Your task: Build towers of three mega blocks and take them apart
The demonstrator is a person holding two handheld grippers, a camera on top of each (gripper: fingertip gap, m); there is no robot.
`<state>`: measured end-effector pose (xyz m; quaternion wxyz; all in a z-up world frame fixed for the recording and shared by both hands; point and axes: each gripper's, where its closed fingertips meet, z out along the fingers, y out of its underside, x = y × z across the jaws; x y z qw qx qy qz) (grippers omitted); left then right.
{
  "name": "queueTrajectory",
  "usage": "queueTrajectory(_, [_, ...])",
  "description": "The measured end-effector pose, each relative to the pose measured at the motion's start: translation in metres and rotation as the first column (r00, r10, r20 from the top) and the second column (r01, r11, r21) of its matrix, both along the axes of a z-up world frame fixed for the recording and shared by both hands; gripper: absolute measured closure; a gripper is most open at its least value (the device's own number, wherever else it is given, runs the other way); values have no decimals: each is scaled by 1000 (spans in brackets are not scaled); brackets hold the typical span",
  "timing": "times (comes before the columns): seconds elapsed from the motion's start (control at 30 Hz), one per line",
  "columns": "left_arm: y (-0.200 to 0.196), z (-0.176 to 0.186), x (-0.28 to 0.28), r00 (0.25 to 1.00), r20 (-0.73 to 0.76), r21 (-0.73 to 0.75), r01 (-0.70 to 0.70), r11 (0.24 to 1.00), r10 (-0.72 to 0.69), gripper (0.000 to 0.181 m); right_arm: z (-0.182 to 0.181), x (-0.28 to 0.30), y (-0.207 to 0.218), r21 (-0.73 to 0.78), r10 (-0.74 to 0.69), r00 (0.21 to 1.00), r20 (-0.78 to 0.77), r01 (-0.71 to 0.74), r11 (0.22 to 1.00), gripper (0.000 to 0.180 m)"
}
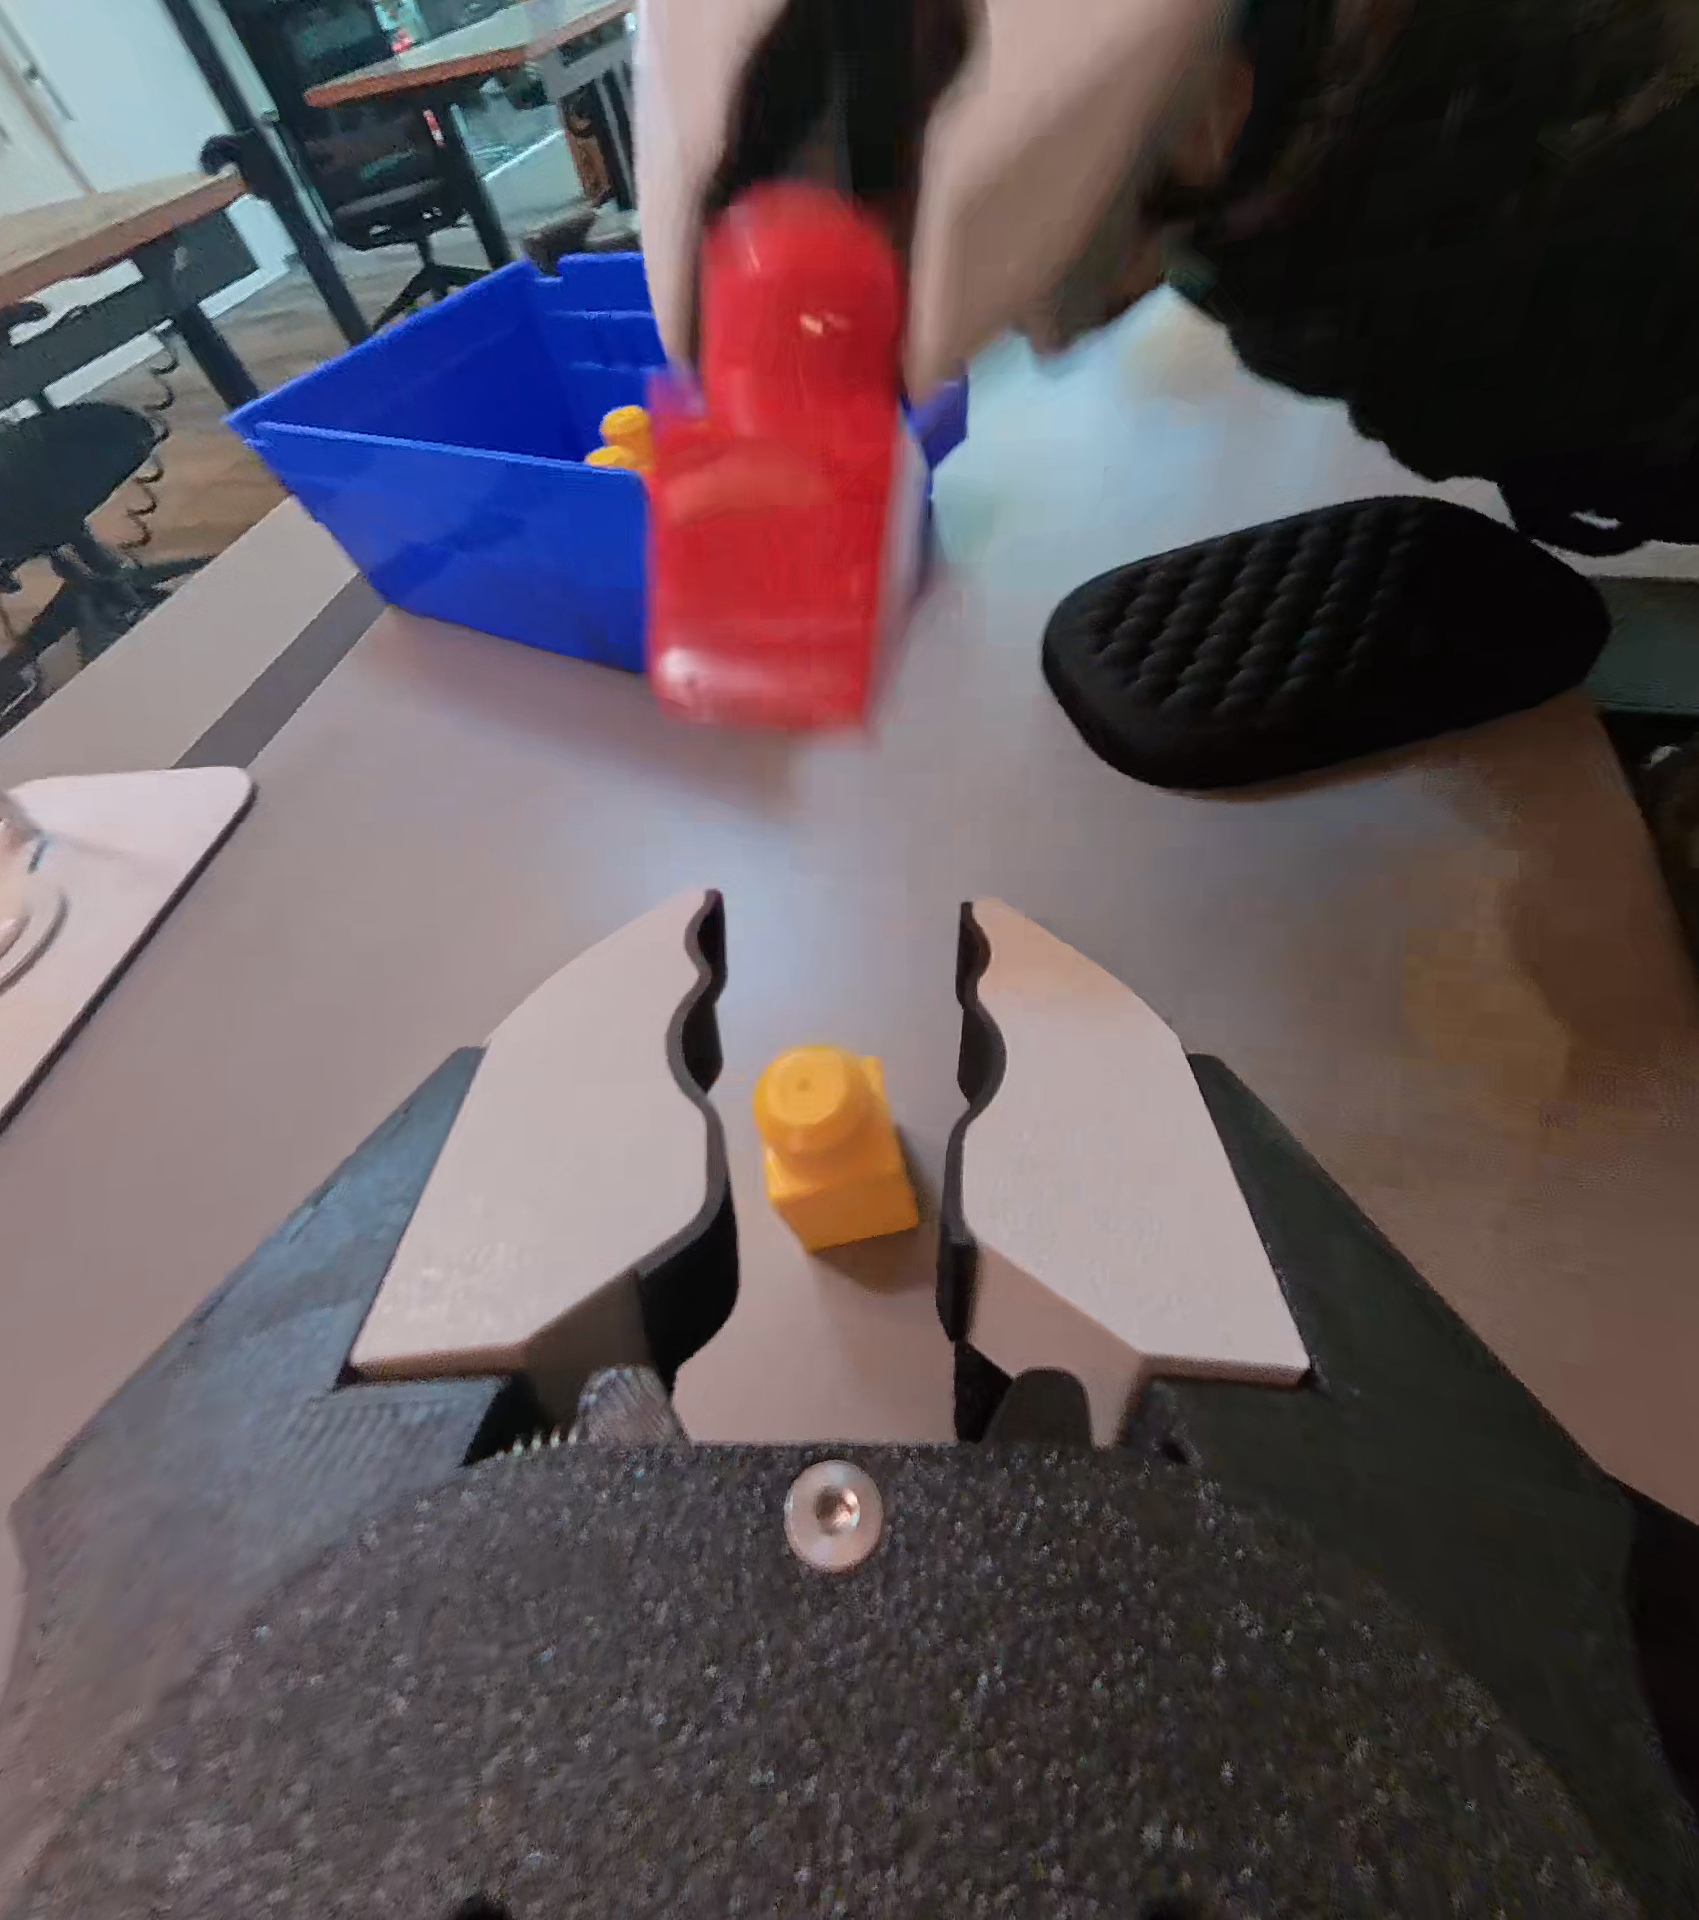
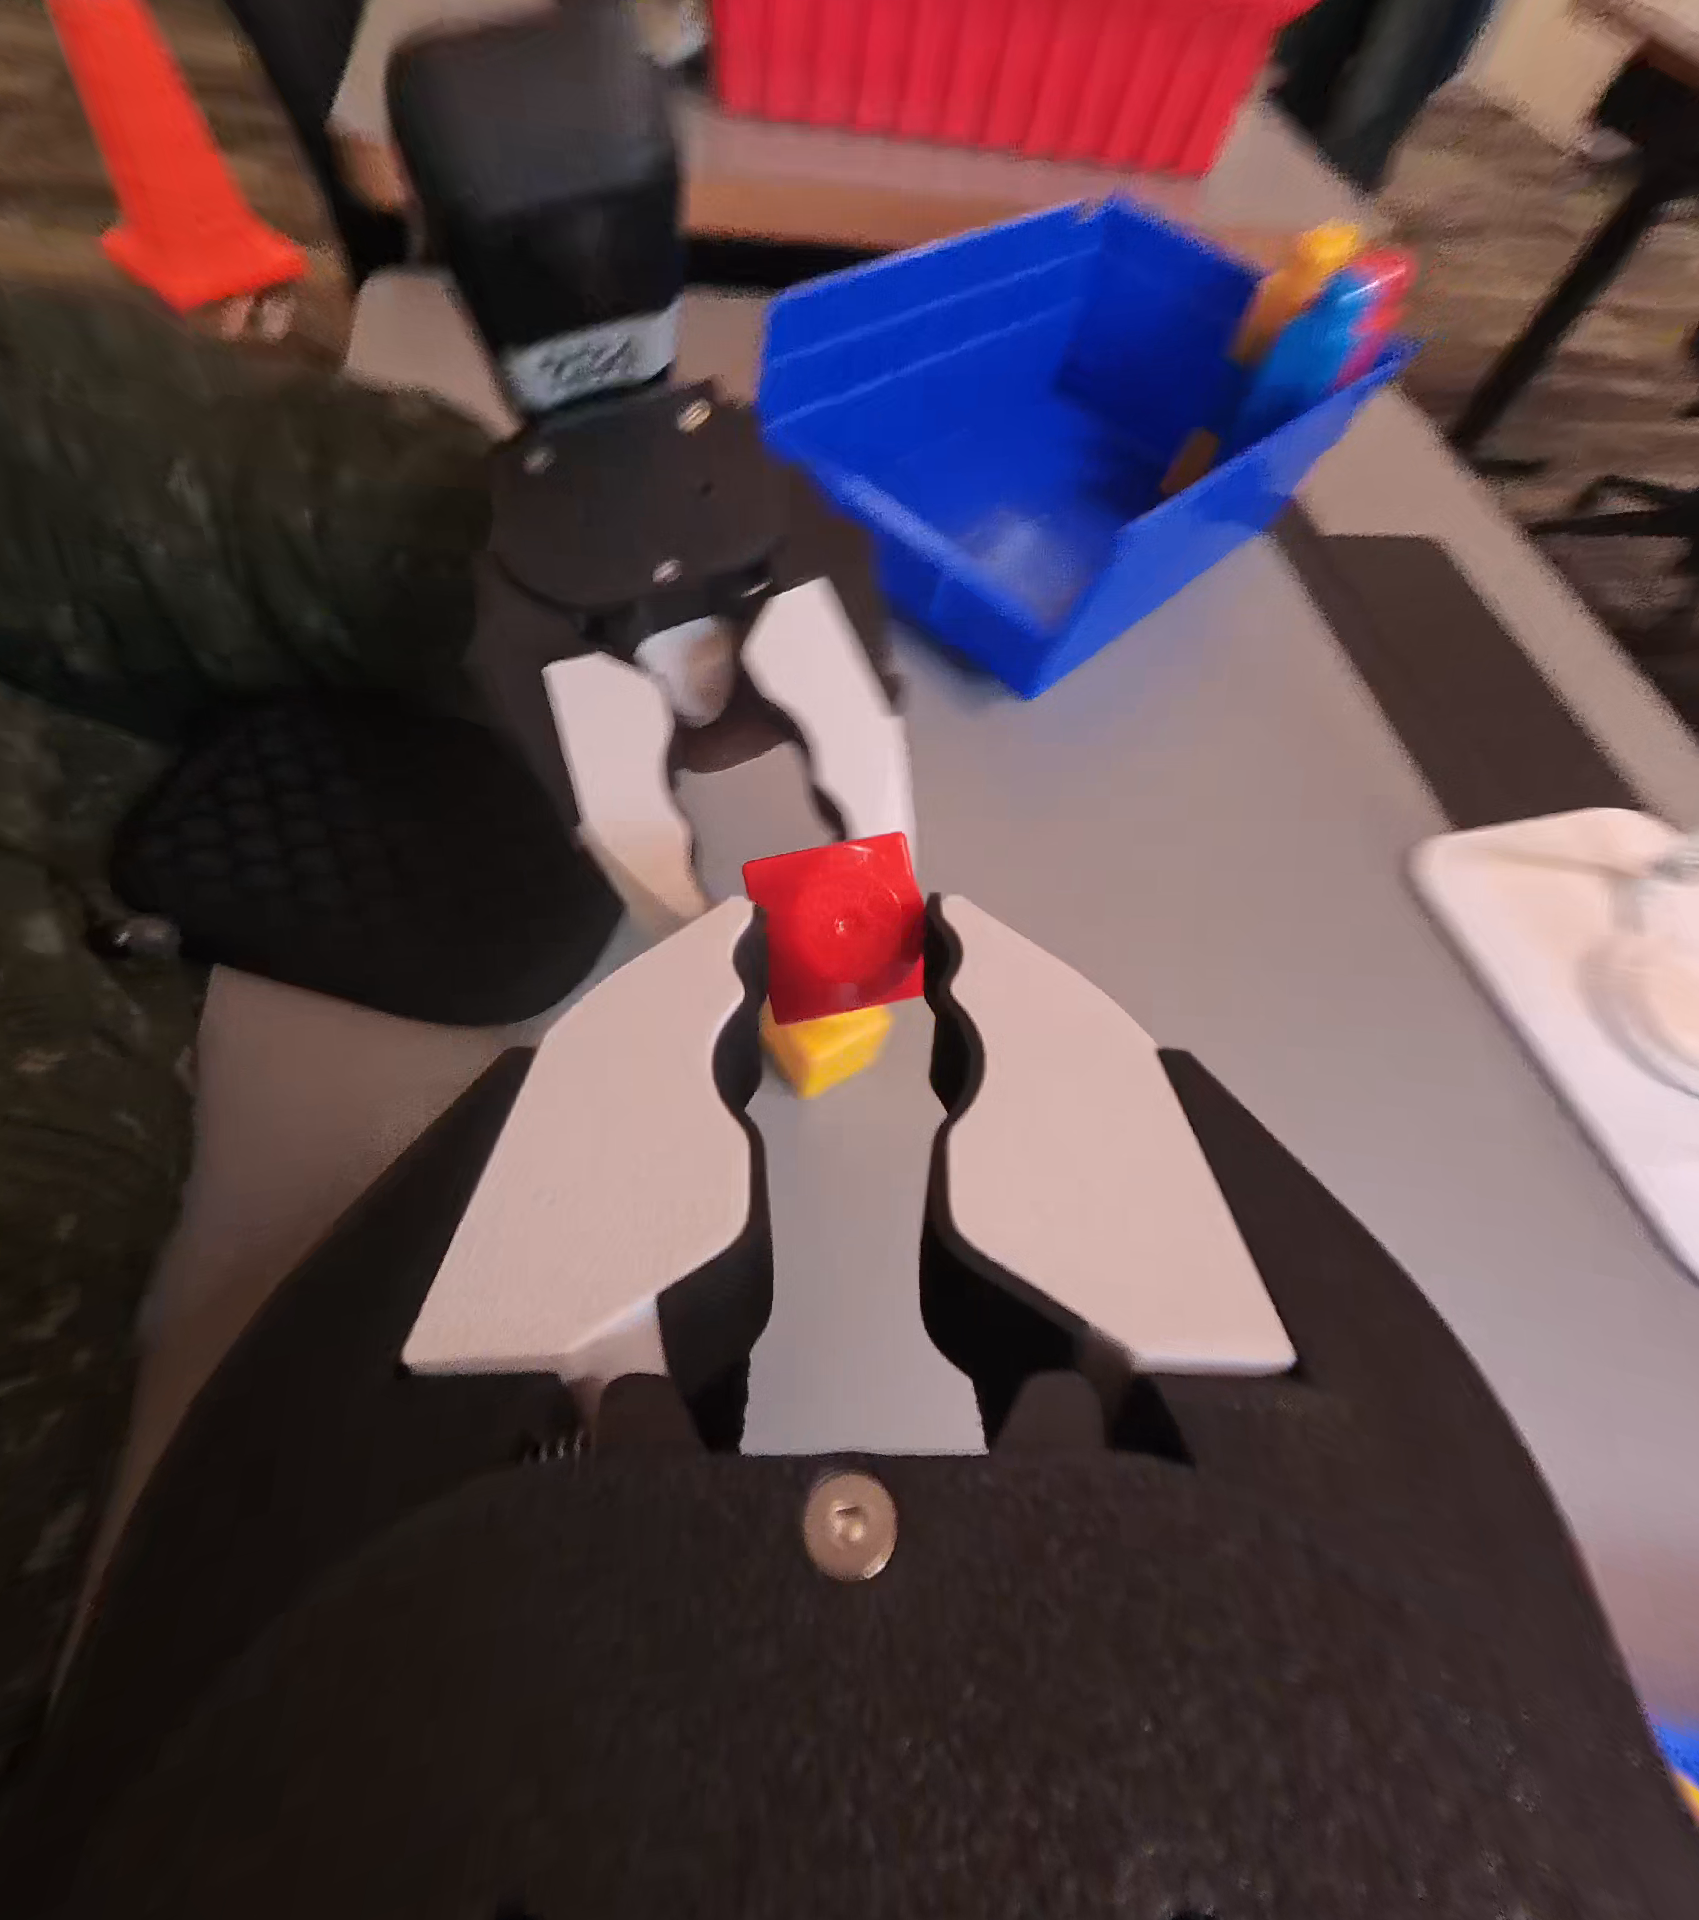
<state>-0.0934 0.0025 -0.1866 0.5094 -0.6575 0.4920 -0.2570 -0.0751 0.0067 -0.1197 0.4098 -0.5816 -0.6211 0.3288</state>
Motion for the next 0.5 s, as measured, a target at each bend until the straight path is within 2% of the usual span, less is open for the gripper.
queueTrajectory(0.1, [10, 4, -10, 998, 41, -21, -46, 999, 47, 139, 50, 51, 71, 58, -248, 967, -56, 251, 966, 151])
queueTrajectory(0.17, [15, -2, -16, 997, -1, -35, -74, 997, 74, 133, 65, 98, 131, 115, -452, 892, -27, 452, 885, 151])
queueTrajectory(0.23, [18, -16, -20, 994, -68, -85, -90, 992, 84, 121, 61, 151, 192, 180, -643, 764, 48, 627, 758, 151])
queueTrajectory(0.33, [14, -39, -21, 988, -144, -200, -85, 976, 56, 110, 29, 200, 253, 157, -758, 632, 161, 742, 652, 150])
queueTrajectory(0.5, [3, -72, -18, 958, -285, -260, -76, 962, -1, 107, -56, 228, 301, 125, -772, 500, 391, 803, 583, 150])
